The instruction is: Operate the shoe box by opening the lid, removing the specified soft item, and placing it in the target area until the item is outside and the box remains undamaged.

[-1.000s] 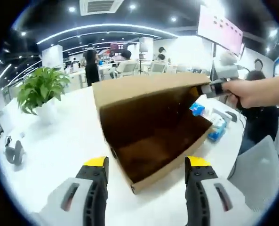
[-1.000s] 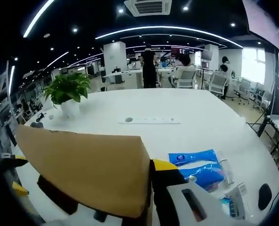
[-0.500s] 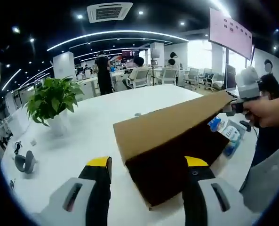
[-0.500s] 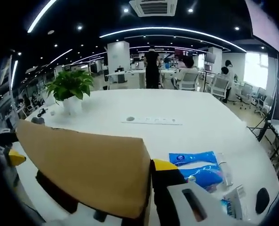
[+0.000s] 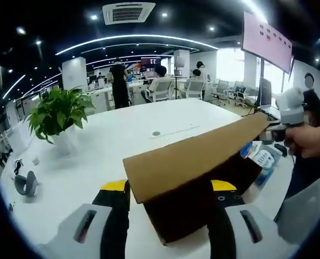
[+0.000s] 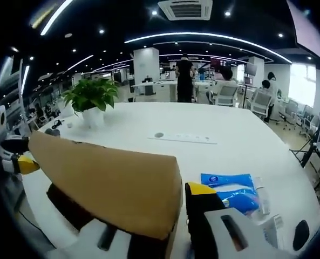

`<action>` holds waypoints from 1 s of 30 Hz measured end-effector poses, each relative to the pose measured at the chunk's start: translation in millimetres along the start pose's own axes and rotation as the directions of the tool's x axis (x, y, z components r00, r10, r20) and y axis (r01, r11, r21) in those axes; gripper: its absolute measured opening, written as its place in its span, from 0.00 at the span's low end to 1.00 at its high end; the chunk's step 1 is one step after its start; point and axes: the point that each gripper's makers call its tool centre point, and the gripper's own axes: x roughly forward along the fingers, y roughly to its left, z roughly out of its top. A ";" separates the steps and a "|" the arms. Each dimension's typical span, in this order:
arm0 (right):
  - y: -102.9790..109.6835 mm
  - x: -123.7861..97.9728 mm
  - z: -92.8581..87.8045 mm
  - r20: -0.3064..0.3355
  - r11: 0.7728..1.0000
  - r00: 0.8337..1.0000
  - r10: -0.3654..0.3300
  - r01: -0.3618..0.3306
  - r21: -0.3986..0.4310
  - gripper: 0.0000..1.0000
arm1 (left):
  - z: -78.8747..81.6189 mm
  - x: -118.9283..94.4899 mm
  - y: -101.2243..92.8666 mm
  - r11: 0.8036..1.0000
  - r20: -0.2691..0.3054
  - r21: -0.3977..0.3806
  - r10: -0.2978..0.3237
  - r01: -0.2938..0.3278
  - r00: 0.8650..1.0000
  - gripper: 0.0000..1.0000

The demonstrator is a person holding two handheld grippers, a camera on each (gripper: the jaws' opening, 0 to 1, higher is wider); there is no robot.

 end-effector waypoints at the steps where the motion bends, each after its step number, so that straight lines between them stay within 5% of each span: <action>1: -0.1 -2.4 -0.1 0.001 1.000 1.000 0.001 -0.001 -0.003 0.19 | -0.1 -0.3 -0.3 1.000 0.001 -0.002 0.001 -0.001 1.000 0.57; 6: 0.6 -15.4 2.0 0.014 1.000 1.000 0.024 -0.024 -0.020 0.20 | -0.1 -1.1 -0.1 1.000 0.007 -0.021 0.003 -0.003 1.000 0.57; 13: 8.8 -32.9 7.2 0.050 0.987 0.995 0.082 -0.074 -0.145 0.25 | 0.5 -3.6 -1.5 1.000 0.011 -0.022 0.002 -0.002 1.000 0.57; 30: 39.1 -46.4 -18.5 -0.003 0.963 0.982 0.190 -0.187 -0.195 0.47 | -19.4 -12.9 -15.0 0.999 -0.014 -0.003 -0.050 0.050 0.999 0.65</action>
